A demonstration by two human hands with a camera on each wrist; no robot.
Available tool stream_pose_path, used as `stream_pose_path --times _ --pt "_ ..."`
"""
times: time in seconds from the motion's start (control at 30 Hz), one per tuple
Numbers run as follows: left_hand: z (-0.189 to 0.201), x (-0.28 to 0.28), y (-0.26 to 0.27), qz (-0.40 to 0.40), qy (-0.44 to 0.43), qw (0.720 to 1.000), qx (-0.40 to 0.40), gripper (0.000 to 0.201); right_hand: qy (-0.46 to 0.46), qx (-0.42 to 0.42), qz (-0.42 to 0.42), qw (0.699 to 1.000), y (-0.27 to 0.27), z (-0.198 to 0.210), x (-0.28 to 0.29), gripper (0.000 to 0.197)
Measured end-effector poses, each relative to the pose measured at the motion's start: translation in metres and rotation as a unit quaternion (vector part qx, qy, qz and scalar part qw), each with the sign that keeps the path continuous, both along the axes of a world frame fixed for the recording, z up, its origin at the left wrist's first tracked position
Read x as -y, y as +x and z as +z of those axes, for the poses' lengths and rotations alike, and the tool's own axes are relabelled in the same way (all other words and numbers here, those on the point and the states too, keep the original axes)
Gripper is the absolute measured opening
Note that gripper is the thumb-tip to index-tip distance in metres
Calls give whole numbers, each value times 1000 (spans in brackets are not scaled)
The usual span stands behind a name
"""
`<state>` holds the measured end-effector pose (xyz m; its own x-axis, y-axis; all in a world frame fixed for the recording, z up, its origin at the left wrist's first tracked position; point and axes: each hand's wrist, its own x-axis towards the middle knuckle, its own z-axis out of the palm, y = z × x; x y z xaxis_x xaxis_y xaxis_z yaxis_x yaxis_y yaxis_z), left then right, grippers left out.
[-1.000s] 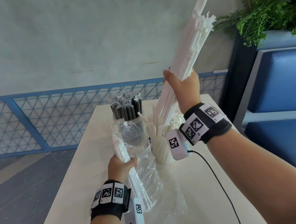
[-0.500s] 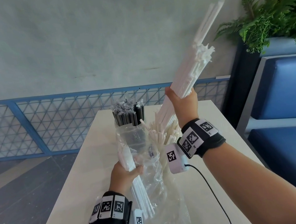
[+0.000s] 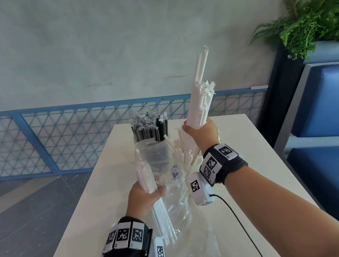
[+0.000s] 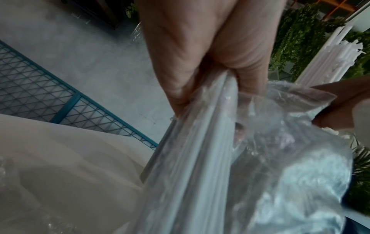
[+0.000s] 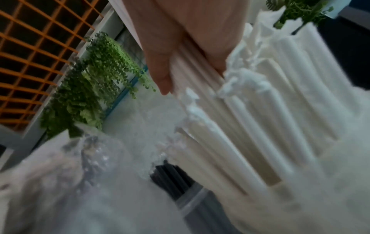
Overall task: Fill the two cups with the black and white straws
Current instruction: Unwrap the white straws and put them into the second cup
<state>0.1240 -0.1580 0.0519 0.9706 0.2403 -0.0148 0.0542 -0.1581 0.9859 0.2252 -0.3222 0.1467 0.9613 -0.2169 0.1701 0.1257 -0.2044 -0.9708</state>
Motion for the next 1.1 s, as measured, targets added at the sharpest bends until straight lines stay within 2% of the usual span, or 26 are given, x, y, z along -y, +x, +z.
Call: stream_pose_path --times 0.1,0.17,0.3,0.4,0.47,0.57,0.63,0.7,0.8,0.87,0.93,1.0,1.03,1.1 --pt "-2 -2 1 3 3 1000 -2 25 35 64 -22 997 2 16 0 50" --pt "-3 -2 1 2 1 1000 -2 25 7 70 -11 997 4 20 -1 46" --pt "-6 -3 4 -1 1 1000 -9 24 -121 -56 41 990 5 -2 -1 47" --pt "-9 -4 4 -3 -9 1000 -18 26 -175 -99 27 979 5 -13 0 58" --pt "-9 -5 3 -2 -9 1000 -17 26 -152 -59 7 987 4 -9 -1 65" --pt "-9 -6 2 2 -6 1000 -13 24 -62 124 0 990 1 5 -4 63" --pt "-9 -6 1 0 -1 1000 -10 23 -110 177 35 977 3 10 -7 48" --pt "-9 -6 1 2 5 1000 -13 23 -218 133 66 965 7 8 -6 24" --pt "-8 -5 2 5 16 1000 -20 21 -303 16 92 948 13 -3 2 23" --pt "-8 -3 2 3 20 1000 -19 22 -315 -6 106 943 13 -7 7 21" --pt "-9 -2 1 4 13 1000 -13 23 -362 55 71 928 7 -16 13 32" --pt "-8 -1 1 3 0 1000 -6 24 -354 143 -32 924 -7 -33 19 58" --pt "-7 0 1 2 -5 1000 -1 24 -318 152 -55 934 -14 -43 21 69" --pt "-5 2 2 4 -14 1000 8 25 -232 106 -11 967 -24 -63 24 86"
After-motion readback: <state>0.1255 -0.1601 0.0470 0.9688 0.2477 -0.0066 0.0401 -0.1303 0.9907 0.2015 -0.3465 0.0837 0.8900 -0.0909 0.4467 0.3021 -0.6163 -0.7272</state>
